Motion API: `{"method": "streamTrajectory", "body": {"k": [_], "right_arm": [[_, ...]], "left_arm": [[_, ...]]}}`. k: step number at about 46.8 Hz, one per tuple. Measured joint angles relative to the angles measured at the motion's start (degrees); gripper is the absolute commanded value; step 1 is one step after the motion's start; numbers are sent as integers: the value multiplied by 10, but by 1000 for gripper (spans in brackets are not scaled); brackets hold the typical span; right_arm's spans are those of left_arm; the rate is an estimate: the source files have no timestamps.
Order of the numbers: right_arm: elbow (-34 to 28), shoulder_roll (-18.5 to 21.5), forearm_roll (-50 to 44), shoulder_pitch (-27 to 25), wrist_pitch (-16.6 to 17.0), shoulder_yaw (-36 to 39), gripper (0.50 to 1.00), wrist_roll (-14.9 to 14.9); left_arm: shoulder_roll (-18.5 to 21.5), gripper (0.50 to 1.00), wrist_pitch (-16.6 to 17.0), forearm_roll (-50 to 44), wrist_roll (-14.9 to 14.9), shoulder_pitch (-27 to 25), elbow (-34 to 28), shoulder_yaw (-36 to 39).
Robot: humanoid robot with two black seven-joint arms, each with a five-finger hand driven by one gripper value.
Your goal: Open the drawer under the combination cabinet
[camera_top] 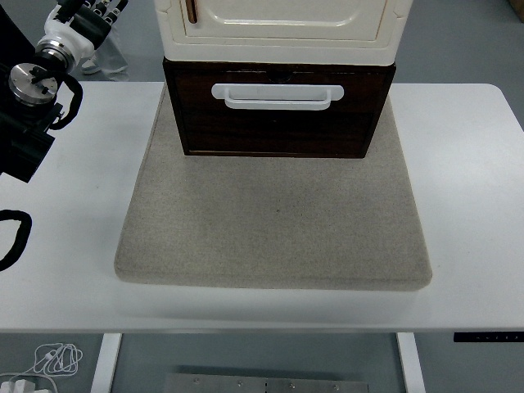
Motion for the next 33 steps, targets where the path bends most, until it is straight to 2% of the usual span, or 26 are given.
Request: {"method": "streamTrajectory", "body": {"k": [10, 24, 33], "right_arm": [[0, 0, 0, 0, 0, 0, 926, 0], [0, 0, 0, 0, 0, 0, 926, 0], [0, 0, 0, 0, 0, 0, 926, 0]], "left_arm": [[0, 1000, 0, 0, 0, 1, 0, -1], [24, 1000, -7, -3, 0, 1, 1, -10], [39, 1000, -25, 13, 2, -1, -42, -3]]}}
